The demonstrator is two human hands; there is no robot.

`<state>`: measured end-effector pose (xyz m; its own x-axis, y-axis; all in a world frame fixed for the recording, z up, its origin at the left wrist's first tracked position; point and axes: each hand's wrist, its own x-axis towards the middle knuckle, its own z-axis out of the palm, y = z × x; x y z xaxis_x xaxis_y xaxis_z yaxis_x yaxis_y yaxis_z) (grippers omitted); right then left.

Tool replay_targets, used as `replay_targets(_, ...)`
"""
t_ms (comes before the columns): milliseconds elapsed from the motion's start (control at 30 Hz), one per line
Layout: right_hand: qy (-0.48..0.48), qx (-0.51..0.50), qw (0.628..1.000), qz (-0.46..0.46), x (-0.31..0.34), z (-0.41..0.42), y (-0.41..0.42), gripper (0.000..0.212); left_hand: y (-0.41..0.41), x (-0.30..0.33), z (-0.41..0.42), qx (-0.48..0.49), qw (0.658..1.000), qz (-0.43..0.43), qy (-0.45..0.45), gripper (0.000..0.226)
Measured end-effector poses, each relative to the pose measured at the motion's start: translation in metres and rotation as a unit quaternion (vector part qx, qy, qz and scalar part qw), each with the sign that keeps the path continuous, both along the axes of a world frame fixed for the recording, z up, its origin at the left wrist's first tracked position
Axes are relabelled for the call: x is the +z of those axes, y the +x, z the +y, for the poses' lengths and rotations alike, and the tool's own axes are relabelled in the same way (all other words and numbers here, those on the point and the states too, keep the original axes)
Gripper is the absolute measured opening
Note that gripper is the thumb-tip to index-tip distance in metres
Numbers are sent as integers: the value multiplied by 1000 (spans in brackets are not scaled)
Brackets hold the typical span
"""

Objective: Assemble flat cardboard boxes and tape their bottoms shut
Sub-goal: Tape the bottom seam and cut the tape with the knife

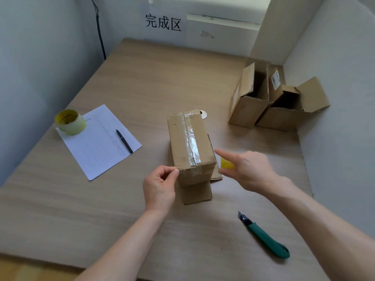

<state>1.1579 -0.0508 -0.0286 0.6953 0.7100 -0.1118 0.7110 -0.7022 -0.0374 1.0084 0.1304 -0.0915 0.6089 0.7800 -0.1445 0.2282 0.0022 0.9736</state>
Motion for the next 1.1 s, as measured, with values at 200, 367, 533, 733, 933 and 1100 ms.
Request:
replay_targets(200,6,28,1000,-2,-21,5,14,56,3,-10,1,27,999,25,-7,22)
replay_targets(367,45,49,998,-3,-37,10,21,53,8,-11,2,68,995,43,-65,14)
replay_targets(533,66,70,995,3,-45,12,34,48,24,-6,4,97,986,49,-129,14)
replay_targets(733,105,88,987,78,-45,13,45,45,39,-3,9,116,978,105,-141,14)
replay_targets(933,112,121,984,61,-50,14,47,45,58,1,29,-276,849,141,429,76)
replay_targets(1100,129,123,983,50,-53,16,46,47,80,-10,30,-389,731,225,513,63)
